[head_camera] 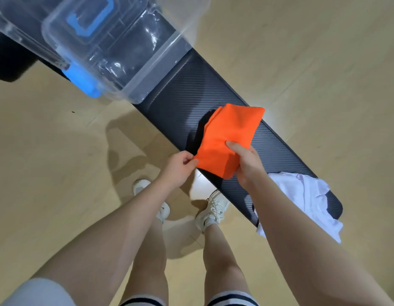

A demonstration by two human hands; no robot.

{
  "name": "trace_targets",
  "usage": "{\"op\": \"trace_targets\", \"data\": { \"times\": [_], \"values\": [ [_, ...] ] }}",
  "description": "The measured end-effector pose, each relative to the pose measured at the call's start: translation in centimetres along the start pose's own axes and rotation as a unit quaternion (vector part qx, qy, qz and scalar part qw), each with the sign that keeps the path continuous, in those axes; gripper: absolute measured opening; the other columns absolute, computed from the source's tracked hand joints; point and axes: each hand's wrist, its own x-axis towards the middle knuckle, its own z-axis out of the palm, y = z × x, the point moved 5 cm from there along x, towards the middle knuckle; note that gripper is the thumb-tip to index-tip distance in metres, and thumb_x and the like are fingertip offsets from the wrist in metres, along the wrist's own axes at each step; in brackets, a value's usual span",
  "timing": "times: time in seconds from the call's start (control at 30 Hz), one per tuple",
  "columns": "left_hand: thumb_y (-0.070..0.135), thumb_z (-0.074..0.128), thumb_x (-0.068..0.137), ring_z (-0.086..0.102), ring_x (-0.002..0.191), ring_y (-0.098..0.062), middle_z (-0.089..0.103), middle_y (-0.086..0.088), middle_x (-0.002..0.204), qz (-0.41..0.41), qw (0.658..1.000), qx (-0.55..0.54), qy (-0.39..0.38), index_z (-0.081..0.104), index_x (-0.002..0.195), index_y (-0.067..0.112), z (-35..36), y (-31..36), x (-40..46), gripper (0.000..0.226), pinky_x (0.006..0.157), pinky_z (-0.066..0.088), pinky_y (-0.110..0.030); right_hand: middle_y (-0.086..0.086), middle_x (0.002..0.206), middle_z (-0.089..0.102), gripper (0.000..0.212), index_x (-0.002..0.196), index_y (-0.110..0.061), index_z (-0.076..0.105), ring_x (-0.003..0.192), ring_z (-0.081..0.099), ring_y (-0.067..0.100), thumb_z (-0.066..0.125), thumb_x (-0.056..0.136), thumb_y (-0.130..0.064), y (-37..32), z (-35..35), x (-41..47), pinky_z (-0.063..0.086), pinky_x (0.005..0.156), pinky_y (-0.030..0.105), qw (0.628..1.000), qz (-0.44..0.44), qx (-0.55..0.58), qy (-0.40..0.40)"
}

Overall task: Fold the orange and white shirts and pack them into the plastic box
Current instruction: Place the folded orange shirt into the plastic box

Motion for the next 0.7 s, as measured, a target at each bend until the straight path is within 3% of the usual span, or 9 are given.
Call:
{"op": "trace_targets", "data": {
  "times": [0.1,0.23,0.33,0.43,0.5,0.57,0.7],
  "values": [
    [0.013,0.047,0.095,0.052,0.063,-0.011,0.053,0.004,0.075,0.025,0.999,-0.038,0.02,0.057,0.094,0.012,-5.1,2.7,-3.9,0.01,0.056,0.041,-0.015,-0.004,0.09,0.072,0.014,0.096,-0.017,0.062,0.08,0.068,0.01,0.058,0.087,-0.008,-3.8,2.7,-4.5,0.054,0.071,0.025,0.998,-0.049,0.009,-0.043],
    [0.006,0.046,0.095,0.049,0.059,-0.008,0.053,0.005,0.071,0.092,0.995,-0.023,0.025,0.055,0.093,0.012,-14.1,6.2,-8.8,0.011,0.052,0.04,-0.009,-0.007,0.087,0.074,0.016,0.102,-0.014,0.061,0.083,0.069,0.007,0.05,0.091,-0.009,-8.4,8.5,-10.6,0.056,0.076,0.022,0.988,-0.103,0.02,-0.114],
    [0.005,0.045,0.094,0.047,0.06,-0.008,0.053,0.002,0.072,0.096,0.994,-0.022,0.054,0.055,0.094,0.008,-21.1,6.9,-11.2,0.011,0.049,0.038,-0.002,-0.006,0.085,0.074,0.017,0.102,-0.013,0.06,0.08,0.069,0.008,0.051,0.09,-0.004,-10.6,13.1,-13.3,0.055,0.08,0.025,0.983,-0.147,0.019,-0.106],
    [0.012,0.047,0.093,0.053,0.064,-0.008,0.06,-0.002,0.084,0.092,0.991,0.011,0.095,0.06,0.098,0.013,-26.7,7.7,-11.8,0.014,0.057,0.042,-0.01,0.003,0.102,0.067,0.03,0.116,-0.012,0.054,0.091,0.064,0.016,0.057,0.088,-0.003,-12.5,16.9,-14.6,0.051,0.089,0.033,0.978,-0.201,-0.005,-0.054],
    [0.014,0.047,0.093,0.055,0.067,-0.012,0.062,-0.003,0.089,0.1,0.989,0.023,0.108,0.061,0.099,0.014,-29.2,9.1,-11.4,0.015,0.067,0.046,-0.024,0.006,0.11,0.063,0.038,0.123,-0.012,0.049,0.094,0.062,0.017,0.057,0.087,-0.002,-13.6,18.7,-14.7,0.051,0.087,0.031,0.975,-0.217,0.014,-0.037],
    [0.013,0.047,0.093,0.055,0.066,-0.012,0.063,-0.002,0.087,0.121,0.986,0.021,0.108,0.061,0.1,0.013,-31.1,11.0,-10.6,0.016,0.07,0.048,-0.028,0.003,0.107,0.063,0.044,0.13,-0.012,0.045,0.089,0.062,0.014,0.055,0.088,-0.002,-14.7,20.3,-14.2,0.053,0.078,0.026,0.975,-0.212,0.061,-0.036],
    [0.012,0.046,0.093,0.054,0.065,-0.009,0.059,0.005,0.078,0.168,0.98,0.039,0.097,0.06,0.096,0.015,-33.8,14.4,-7.7,0.014,0.057,0.045,-0.015,0.002,0.106,0.063,0.049,0.135,-0.012,0.042,0.086,0.062,0.012,0.054,0.089,-0.002,-16.3,23.1,-10.7,0.054,0.071,0.023,0.975,-0.186,0.122,-0.028]
  ]
}}
